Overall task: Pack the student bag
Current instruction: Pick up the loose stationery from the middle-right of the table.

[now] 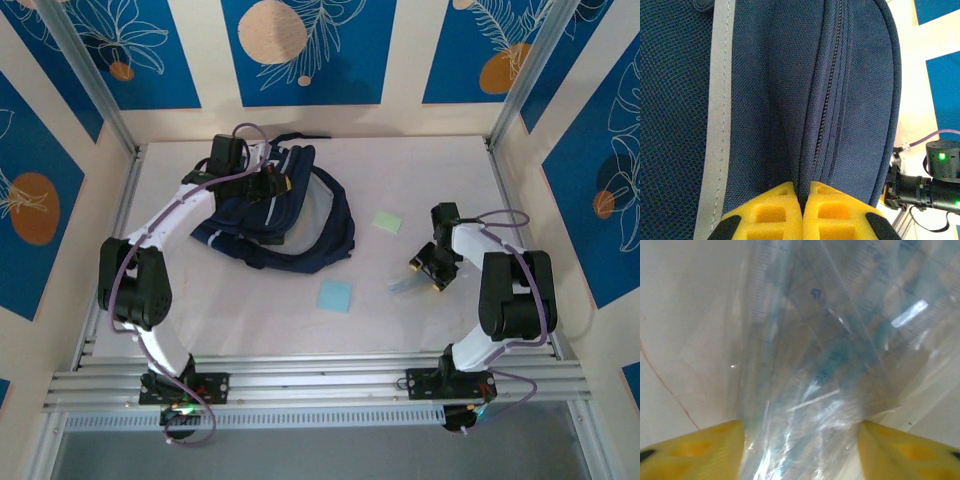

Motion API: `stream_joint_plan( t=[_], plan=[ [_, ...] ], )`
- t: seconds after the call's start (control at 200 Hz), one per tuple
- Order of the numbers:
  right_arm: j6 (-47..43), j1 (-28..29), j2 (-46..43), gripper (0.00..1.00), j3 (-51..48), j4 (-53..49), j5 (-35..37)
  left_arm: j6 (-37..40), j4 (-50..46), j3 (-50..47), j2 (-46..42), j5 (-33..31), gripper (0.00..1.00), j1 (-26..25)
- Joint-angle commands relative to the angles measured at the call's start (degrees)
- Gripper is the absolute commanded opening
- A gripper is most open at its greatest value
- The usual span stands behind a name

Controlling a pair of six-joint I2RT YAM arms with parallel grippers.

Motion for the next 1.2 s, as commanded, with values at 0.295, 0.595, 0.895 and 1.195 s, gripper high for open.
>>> stream_joint_plan(
  t=[0.295,0.595,0.895,1.195],
  plan=[
    [-1.9,0.4,0.3,0.15,0.3,2.5,-0.3,0.4,1.1,0.9,-2.8,1.6,0.00,0.6],
    [-3.5,0.5,-0.7,0.00,0.8,1.6,-0.1,0.7,0.8,1.0,-2.9,1.4,0.00,0.6],
    [-10.2,2.5,-11.6,0.00,4.2,-0.3,-7.1,1.1,-0.4,3.4,-2.4,0.9,0.00,0.8],
    [-10.7,11.2,-11.3,0.00,10.2,9.1,-19.3,0.7,-0.8,7.0,-1.8,1.6,0.00,0.9]
  ],
)
